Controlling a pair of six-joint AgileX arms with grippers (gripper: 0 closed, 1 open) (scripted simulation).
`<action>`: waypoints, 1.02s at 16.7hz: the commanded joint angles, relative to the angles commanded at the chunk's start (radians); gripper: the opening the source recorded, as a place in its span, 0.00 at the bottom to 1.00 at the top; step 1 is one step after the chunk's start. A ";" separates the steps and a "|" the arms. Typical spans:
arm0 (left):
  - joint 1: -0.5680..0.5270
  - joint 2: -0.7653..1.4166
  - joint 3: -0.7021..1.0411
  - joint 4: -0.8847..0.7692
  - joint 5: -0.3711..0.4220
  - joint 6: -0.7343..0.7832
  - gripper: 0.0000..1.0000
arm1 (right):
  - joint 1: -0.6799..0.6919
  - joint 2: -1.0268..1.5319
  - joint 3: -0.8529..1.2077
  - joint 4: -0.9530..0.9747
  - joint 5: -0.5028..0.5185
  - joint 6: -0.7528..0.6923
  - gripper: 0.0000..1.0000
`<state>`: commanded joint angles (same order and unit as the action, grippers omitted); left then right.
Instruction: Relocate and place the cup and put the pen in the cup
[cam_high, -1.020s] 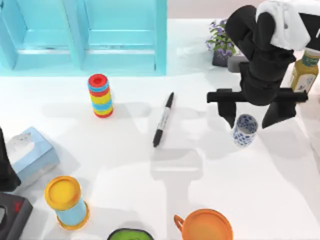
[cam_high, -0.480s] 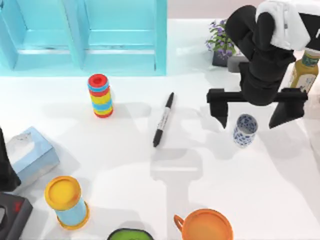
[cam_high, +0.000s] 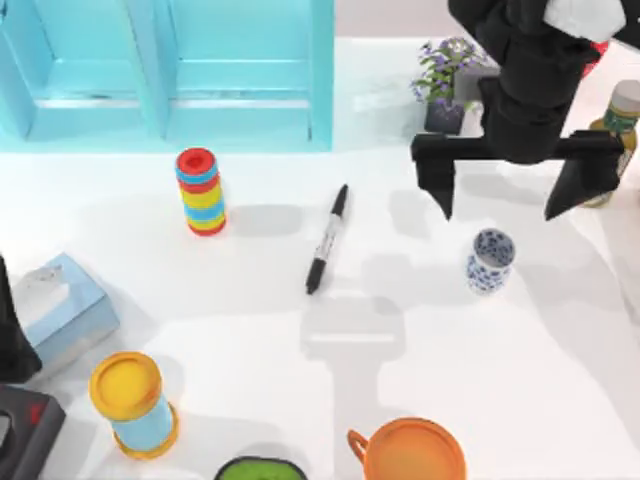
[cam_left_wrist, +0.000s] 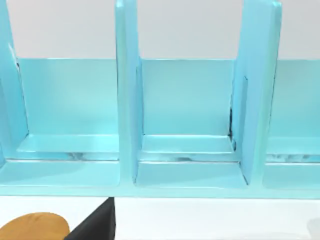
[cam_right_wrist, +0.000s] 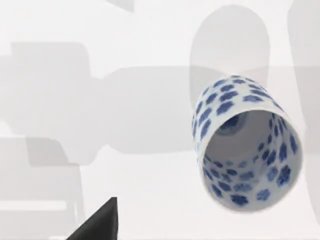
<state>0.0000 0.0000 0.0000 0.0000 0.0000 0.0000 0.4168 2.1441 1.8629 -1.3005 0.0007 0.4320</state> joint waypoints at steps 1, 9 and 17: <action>0.000 0.000 0.000 0.000 0.000 0.000 1.00 | 0.000 0.005 0.074 -0.063 0.000 0.000 1.00; 0.000 0.000 0.000 0.000 0.000 0.000 1.00 | -0.009 0.016 0.443 -0.406 0.001 -0.004 1.00; 0.000 0.000 0.000 0.000 0.000 0.000 1.00 | 0.028 0.077 0.464 -0.348 -0.014 0.067 1.00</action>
<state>0.0000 0.0000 0.0000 0.0000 0.0000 0.0000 0.4447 2.2209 2.3265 -1.6488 -0.0134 0.4990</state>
